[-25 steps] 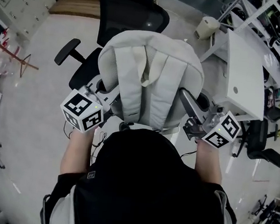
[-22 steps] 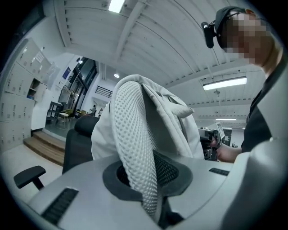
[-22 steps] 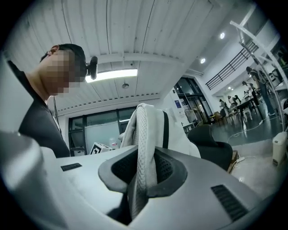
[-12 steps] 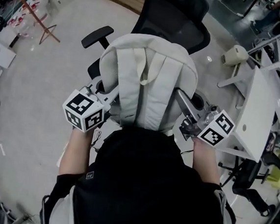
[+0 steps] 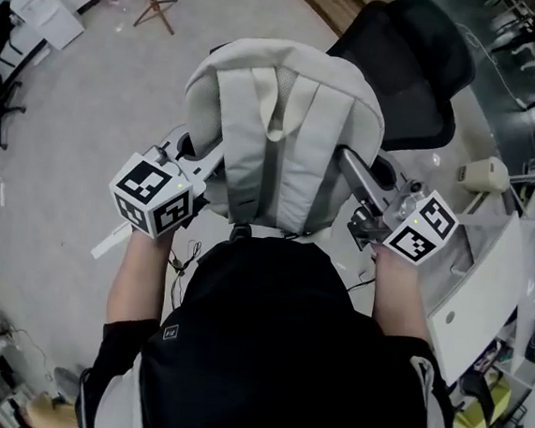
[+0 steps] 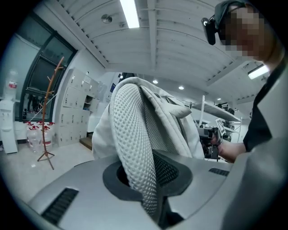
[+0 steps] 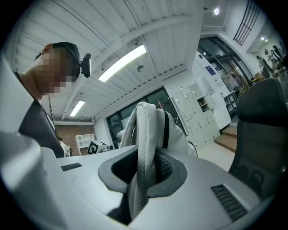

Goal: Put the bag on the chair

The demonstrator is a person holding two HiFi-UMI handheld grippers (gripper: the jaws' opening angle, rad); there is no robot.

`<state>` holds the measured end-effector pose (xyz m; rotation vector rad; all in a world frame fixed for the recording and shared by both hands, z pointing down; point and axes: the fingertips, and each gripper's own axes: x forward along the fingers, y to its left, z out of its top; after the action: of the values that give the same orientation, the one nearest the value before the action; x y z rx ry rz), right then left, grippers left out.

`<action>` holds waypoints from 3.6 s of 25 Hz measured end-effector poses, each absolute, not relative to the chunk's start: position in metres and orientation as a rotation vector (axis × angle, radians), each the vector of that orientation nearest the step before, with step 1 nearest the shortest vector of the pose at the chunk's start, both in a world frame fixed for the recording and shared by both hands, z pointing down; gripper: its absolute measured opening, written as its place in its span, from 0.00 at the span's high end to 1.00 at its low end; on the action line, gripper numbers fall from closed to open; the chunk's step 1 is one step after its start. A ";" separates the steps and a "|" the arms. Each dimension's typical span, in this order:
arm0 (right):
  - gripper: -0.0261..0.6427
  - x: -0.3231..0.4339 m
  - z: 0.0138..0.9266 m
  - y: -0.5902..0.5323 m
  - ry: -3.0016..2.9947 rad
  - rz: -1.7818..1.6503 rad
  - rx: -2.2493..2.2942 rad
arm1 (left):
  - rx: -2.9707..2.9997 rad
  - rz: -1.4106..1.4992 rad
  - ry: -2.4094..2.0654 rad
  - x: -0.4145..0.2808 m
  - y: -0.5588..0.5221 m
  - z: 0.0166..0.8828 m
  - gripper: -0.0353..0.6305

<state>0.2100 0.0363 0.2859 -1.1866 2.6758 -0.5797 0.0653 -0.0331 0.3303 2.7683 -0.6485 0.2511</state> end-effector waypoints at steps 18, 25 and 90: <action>0.87 0.305 0.351 -0.110 2.914 -0.652 -0.865 | 2.525 0.321 -1.009 0.144 -0.119 0.392 0.85; 0.87 0.320 0.401 -0.158 2.928 -0.729 -0.817 | 2.471 0.420 -1.060 0.159 -0.155 0.439 0.85; 0.69 0.427 0.572 -0.045 2.837 -1.193 -1.400 | 2.382 0.719 -1.094 0.173 -0.065 0.551 0.77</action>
<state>0.4275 -0.0451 0.5716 -1.4000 2.8373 -1.1928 0.1726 -0.0652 0.5513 2.3822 -1.0935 0.7193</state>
